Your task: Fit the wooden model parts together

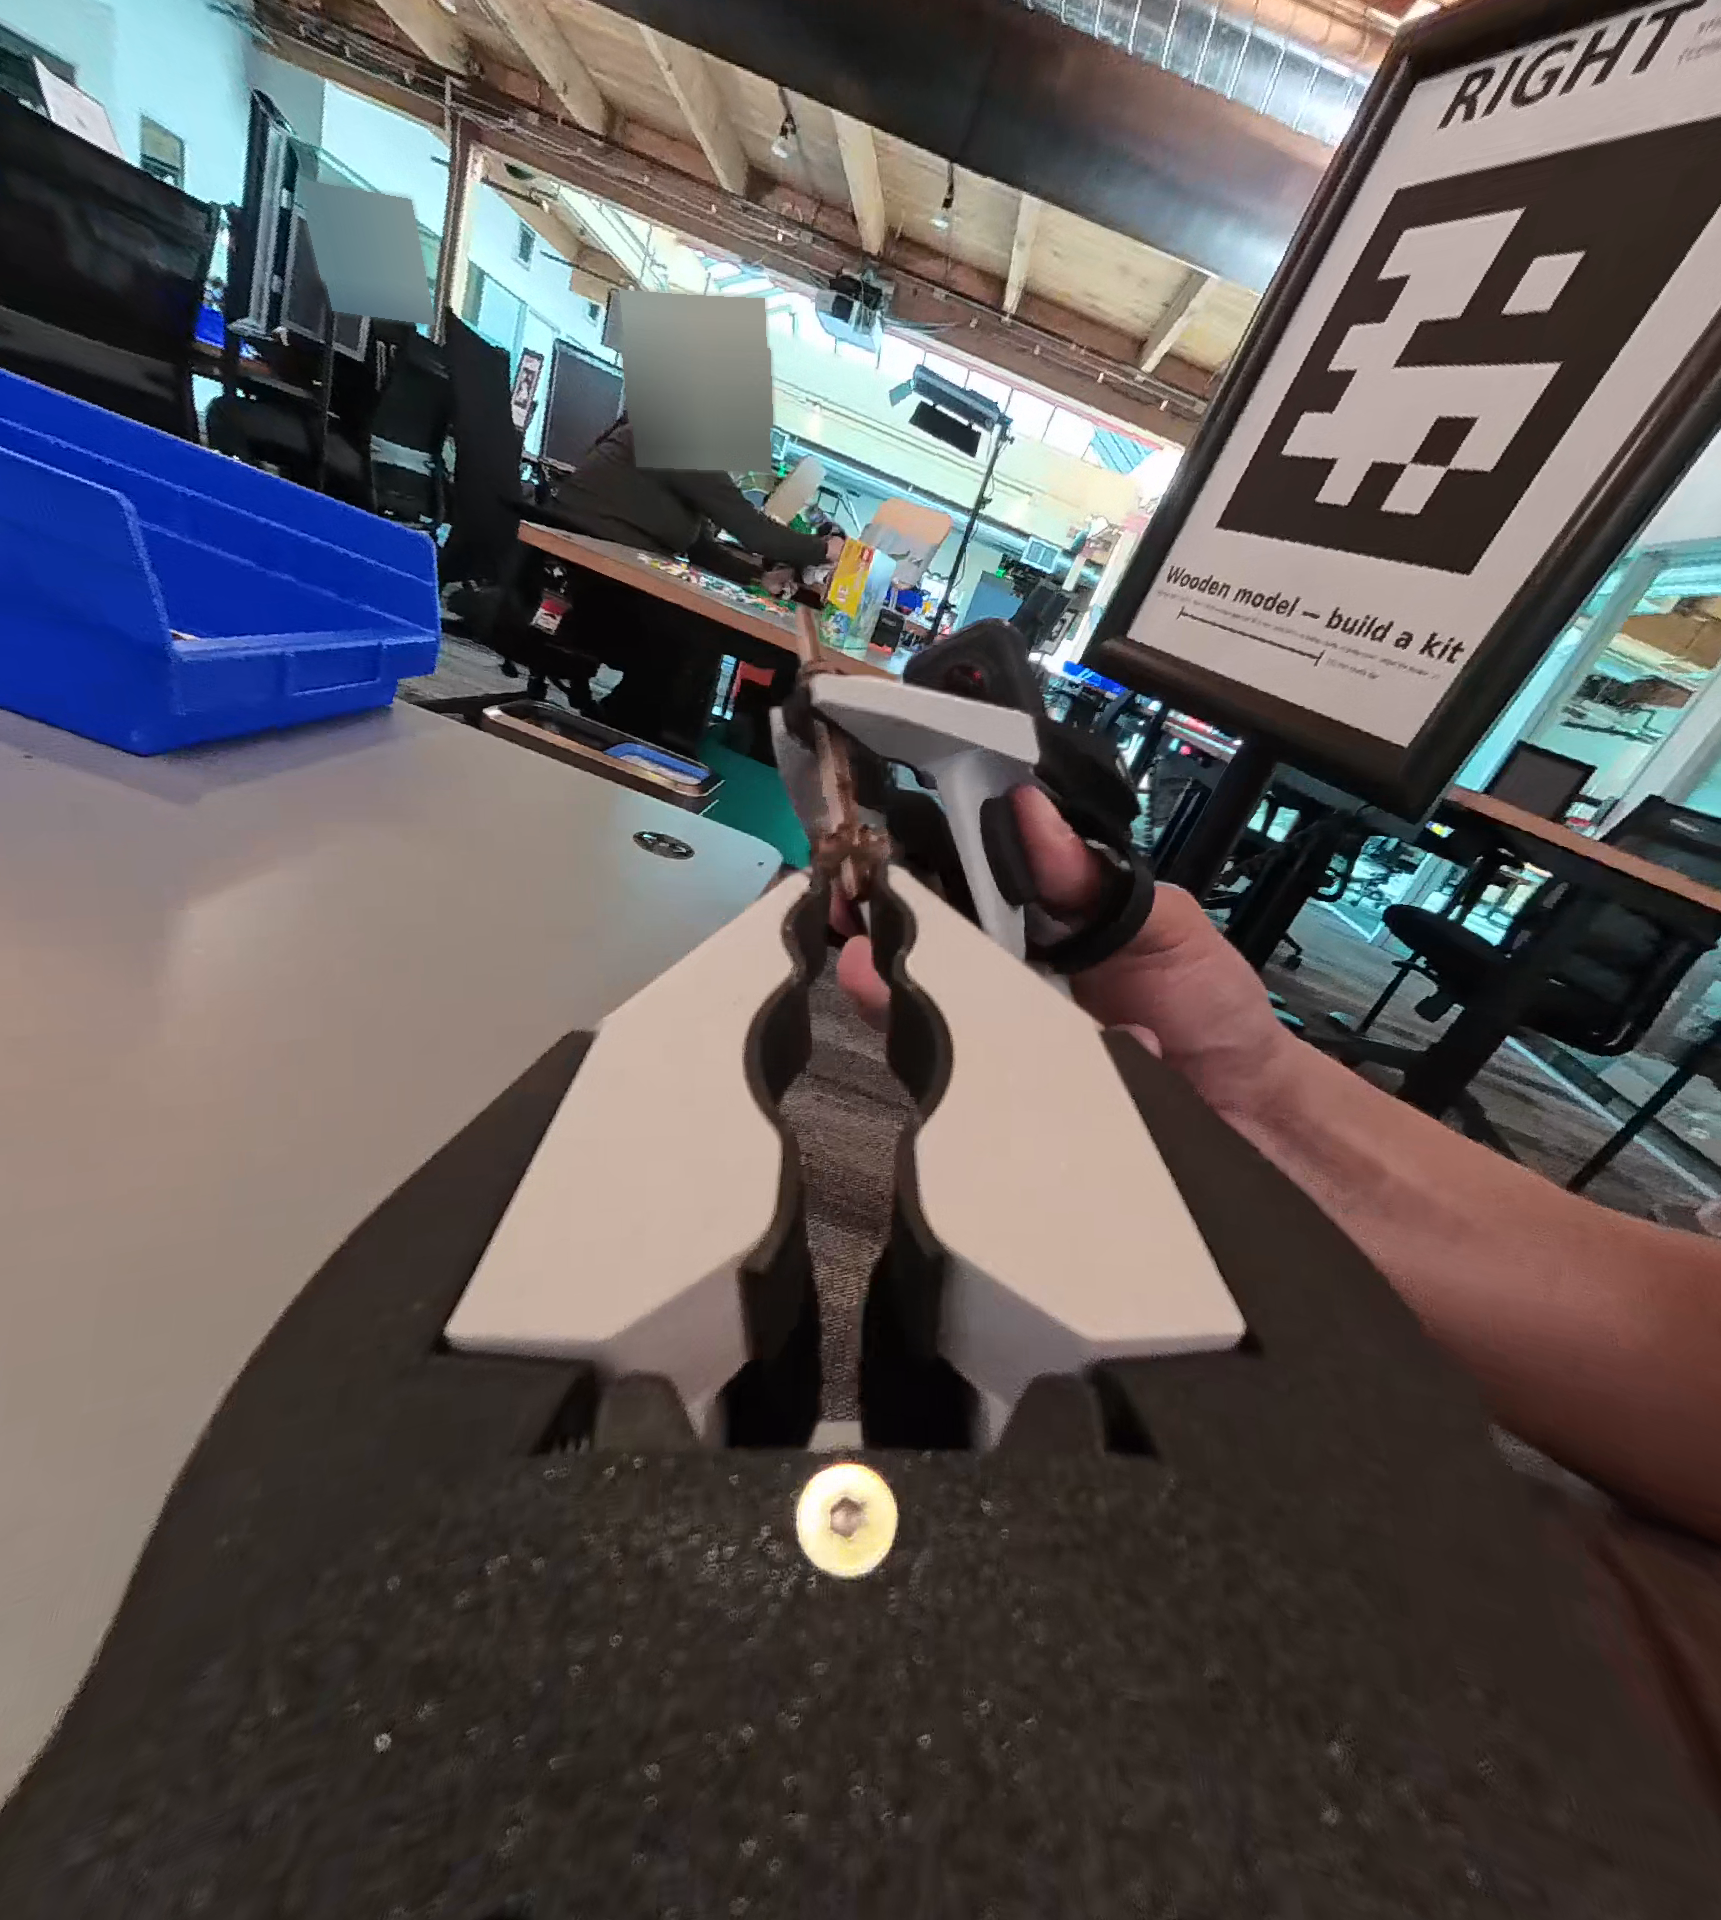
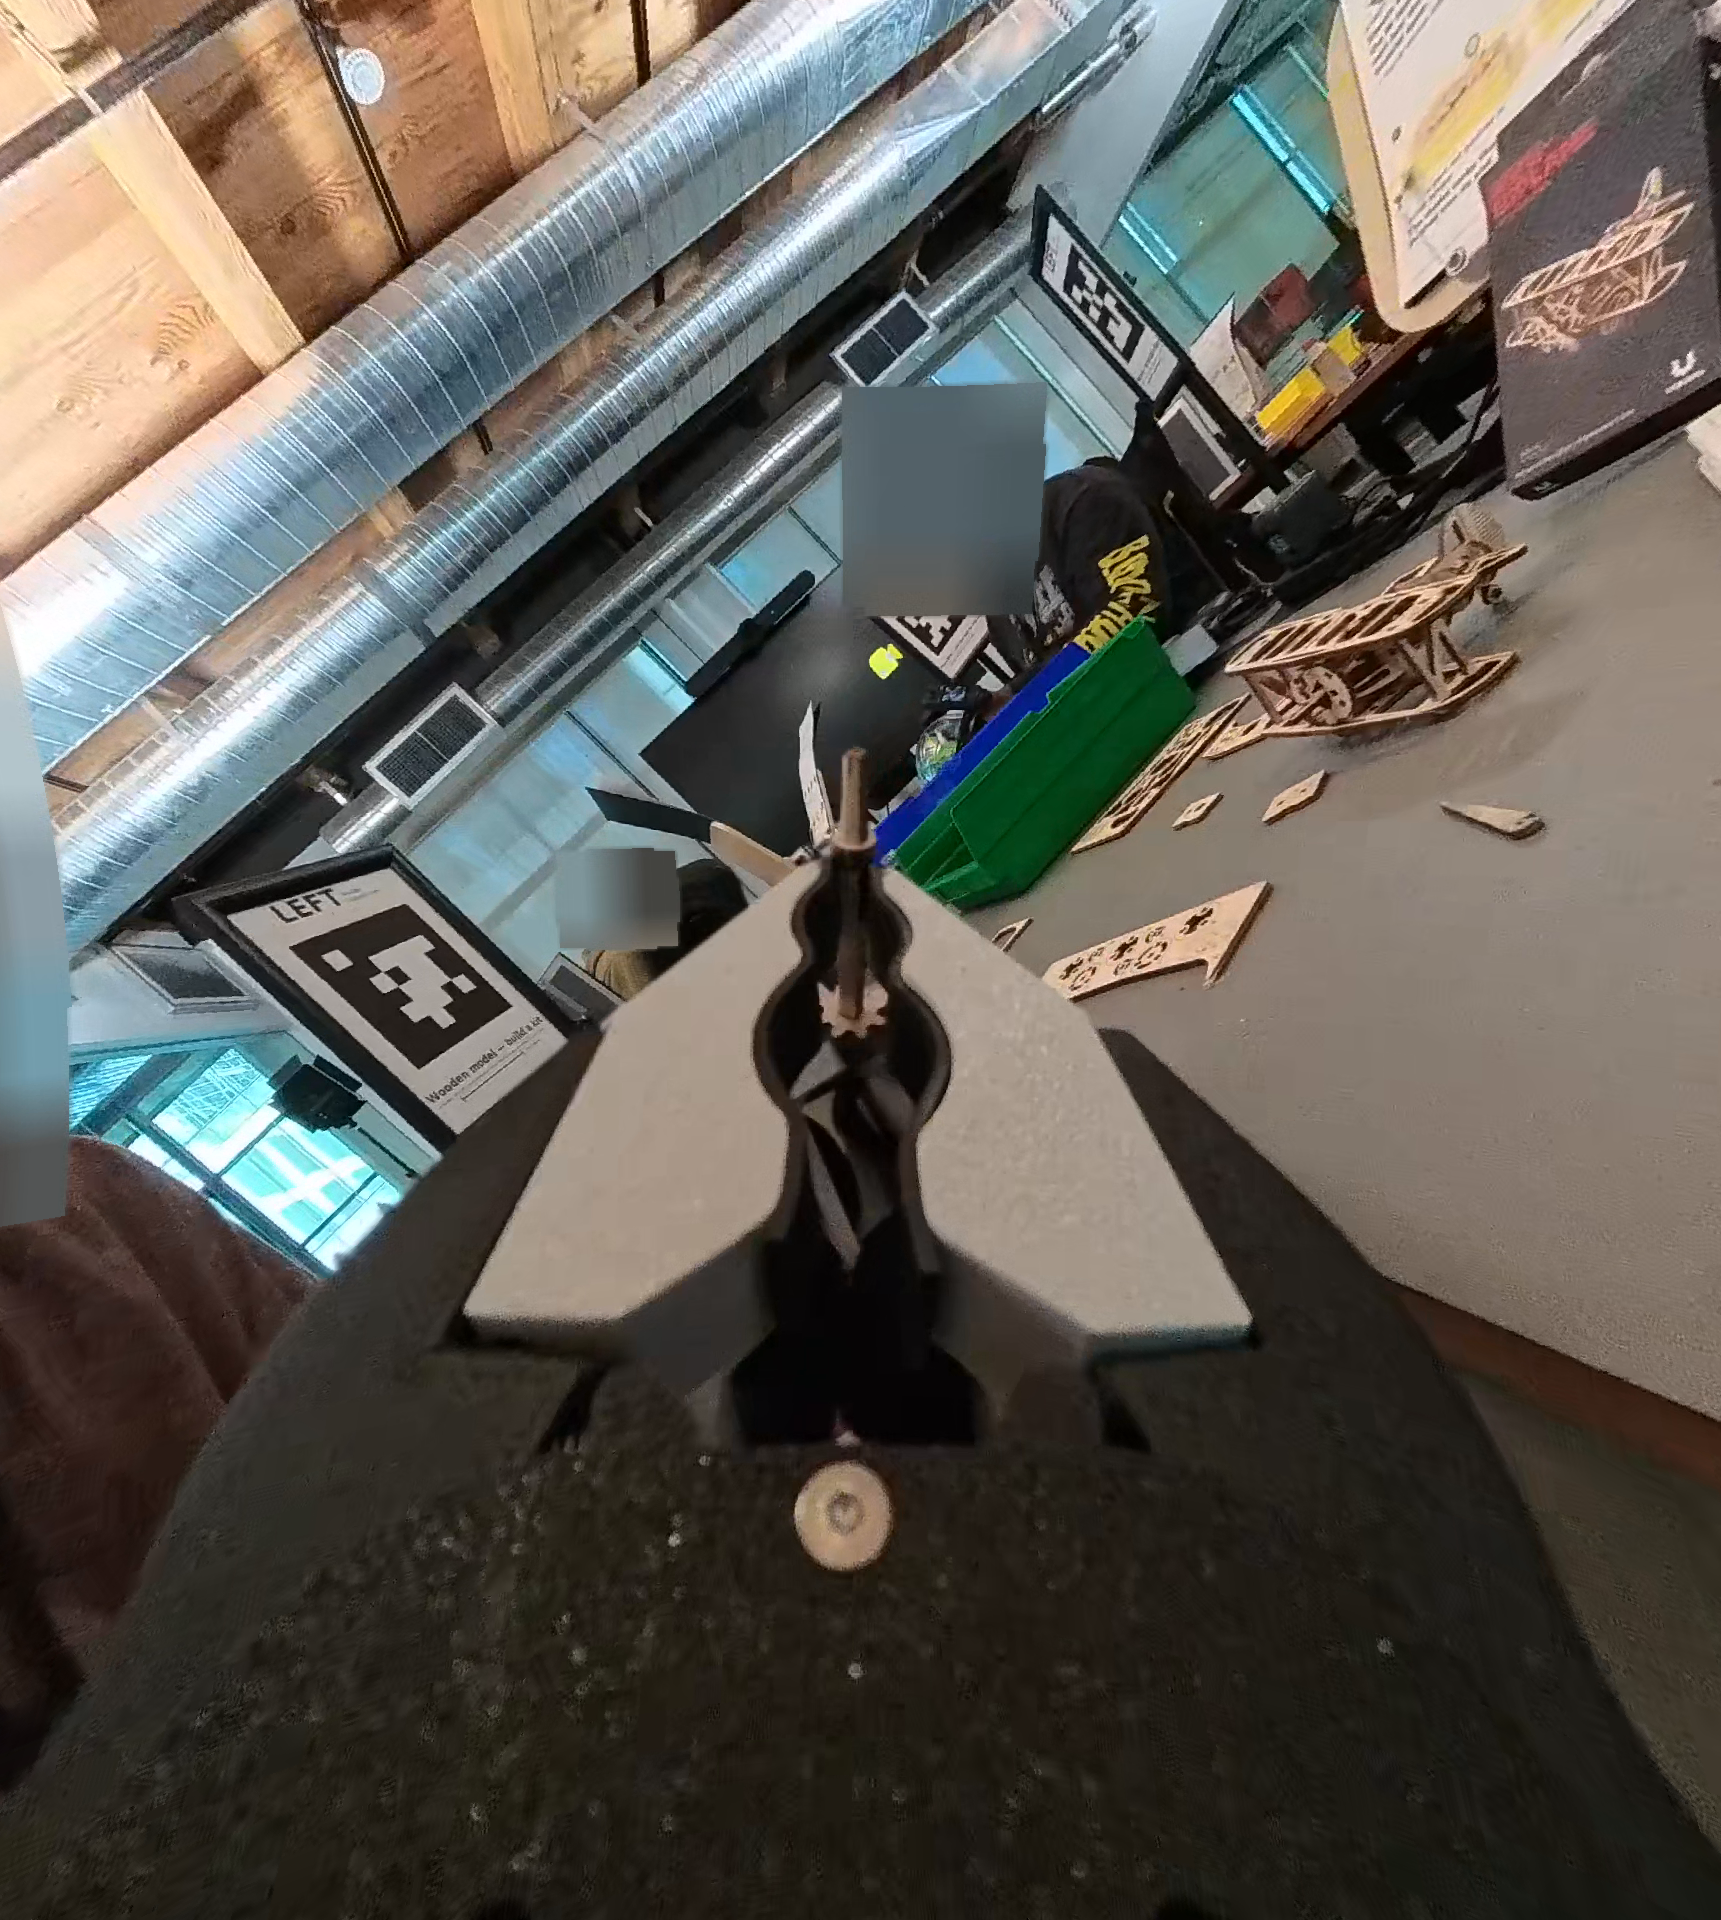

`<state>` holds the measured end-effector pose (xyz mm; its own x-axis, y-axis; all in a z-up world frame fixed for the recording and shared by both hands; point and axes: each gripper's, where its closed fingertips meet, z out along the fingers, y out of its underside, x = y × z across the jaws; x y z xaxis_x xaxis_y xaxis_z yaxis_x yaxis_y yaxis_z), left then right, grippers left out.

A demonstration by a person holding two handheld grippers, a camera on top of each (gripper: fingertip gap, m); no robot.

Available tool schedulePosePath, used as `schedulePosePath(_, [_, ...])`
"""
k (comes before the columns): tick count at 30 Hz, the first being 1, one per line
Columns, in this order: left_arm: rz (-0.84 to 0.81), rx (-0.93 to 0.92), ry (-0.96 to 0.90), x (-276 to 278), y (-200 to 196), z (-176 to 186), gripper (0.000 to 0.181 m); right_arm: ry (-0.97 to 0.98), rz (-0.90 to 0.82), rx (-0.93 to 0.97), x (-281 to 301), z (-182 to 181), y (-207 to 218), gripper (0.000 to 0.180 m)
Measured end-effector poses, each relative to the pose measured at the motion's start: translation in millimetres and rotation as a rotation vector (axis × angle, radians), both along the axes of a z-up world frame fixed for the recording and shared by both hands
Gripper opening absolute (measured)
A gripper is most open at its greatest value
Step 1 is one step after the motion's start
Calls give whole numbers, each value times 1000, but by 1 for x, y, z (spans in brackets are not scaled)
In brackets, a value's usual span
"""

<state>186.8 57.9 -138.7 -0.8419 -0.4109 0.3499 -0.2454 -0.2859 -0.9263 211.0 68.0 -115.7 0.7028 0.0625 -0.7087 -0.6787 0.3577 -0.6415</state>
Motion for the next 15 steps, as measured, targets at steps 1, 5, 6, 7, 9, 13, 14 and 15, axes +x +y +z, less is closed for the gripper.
schedulePosePath(1, [11,6,-4,1,2,0,3,-4,-8,-10,1,-1,1,3])
schedulePosePath(5, [167,151,-93,10,8,-8,1,0,-71,-139,9,-11,3,3])
schedulePosePath(6, [229,224,-149,12,9,-9,1,8,-86,-175,10,-14,3,7])
schedulePosePath(7, [307,316,-222,14,10,-10,1,25,-105,-208,13,-17,3,12])
schedulePosePath(9, [502,553,-400,19,15,-11,1,76,-129,-235,15,-21,3,16])
schedulePosePath(13, [734,837,-596,23,12,-14,1,223,-104,-241,12,-32,7,16])
schedulePosePath(14, [761,860,-620,23,9,-15,1,239,-85,-232,9,-33,10,10])
schedulePosePath(15, [787,895,-628,24,9,-16,1,242,-84,-221,7,-32,10,2])
